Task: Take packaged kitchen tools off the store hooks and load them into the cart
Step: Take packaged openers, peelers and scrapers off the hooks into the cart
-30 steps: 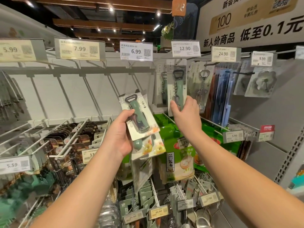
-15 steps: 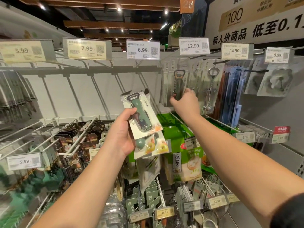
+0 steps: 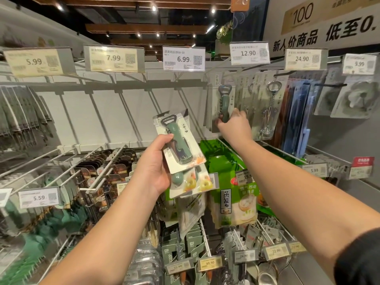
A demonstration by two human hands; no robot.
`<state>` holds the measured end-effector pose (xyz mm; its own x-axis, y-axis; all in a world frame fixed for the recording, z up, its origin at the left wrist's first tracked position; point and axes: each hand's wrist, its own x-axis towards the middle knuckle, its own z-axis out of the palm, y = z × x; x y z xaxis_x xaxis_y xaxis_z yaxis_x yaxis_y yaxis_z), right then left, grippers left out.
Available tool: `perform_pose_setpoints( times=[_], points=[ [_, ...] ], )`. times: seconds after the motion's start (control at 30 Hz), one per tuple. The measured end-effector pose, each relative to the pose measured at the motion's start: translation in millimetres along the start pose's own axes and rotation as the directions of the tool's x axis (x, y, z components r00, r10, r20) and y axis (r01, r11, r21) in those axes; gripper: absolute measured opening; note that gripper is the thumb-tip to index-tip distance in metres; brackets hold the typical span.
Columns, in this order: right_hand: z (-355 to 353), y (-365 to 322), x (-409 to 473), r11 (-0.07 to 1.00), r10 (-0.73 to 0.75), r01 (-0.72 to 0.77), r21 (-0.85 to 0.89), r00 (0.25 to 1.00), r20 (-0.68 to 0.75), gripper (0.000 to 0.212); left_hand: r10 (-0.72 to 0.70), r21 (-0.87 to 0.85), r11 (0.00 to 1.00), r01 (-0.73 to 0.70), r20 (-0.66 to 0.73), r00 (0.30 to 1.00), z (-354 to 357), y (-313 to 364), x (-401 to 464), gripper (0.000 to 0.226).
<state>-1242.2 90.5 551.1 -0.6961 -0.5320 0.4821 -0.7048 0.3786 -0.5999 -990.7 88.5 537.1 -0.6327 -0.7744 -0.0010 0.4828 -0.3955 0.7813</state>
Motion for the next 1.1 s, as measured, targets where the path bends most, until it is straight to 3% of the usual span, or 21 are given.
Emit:
perform_pose_setpoints(
  times=[0.2,0.43,0.5,0.6,0.77,0.9,1.0,1.1],
  points=[
    [1.5,-3.3,0.8,1.000,0.002,-0.002,0.004,1.000,-0.001,0.063,0.008,-0.014,1.000,-0.008,-0.010,1.000,1.4,-1.1,-1.1,0.016],
    [-14.7,-1.1,-18.5,0.997,0.014,-0.015,0.079,1.000,0.019,0.091,0.007,0.007,1.000,-0.007,-0.019,1.000,1.1,-0.8,-4.5,0.011],
    [-28.7,-8.2,-41.9,0.979,-0.026,0.025,0.201,1.000,0.003,0.077,0.009,0.027,1.000,-0.009,-0.014,1.000,-1.6,-1.5,-6.3,0.012],
    [-52.5,-29.7,-95.6,0.931,-0.165,0.104,0.351,0.975,0.147,0.049,0.025,0.067,0.997,-0.024,-0.007,1.000,-4.6,-4.6,-7.6,0.009],
    [-64.6,-55.9,-156.4,0.936,-0.279,0.134,0.325,0.846,0.454,0.058,0.044,0.110,0.993,-0.040,-0.028,0.999,-3.0,-13.7,-11.4,0.037],
    [-60.7,-59.4,-162.5,0.958,-0.267,0.180,0.225,0.850,0.454,0.050,0.058,0.168,0.984,-0.056,-0.010,0.998,-1.8,-21.2,-14.3,0.013],
    [-58.0,-55.6,-162.2,0.966,-0.248,0.188,0.178,0.869,0.429,0.056,0.037,0.181,0.982,-0.045,0.046,0.998,-0.3,-24.2,-19.3,0.018],
    [-55.4,-48.1,-162.6,0.969,-0.207,0.122,0.214,0.874,0.439,0.047,0.007,0.146,0.989,-0.016,0.063,0.998,1.7,-26.9,-24.5,0.024]
  ],
)
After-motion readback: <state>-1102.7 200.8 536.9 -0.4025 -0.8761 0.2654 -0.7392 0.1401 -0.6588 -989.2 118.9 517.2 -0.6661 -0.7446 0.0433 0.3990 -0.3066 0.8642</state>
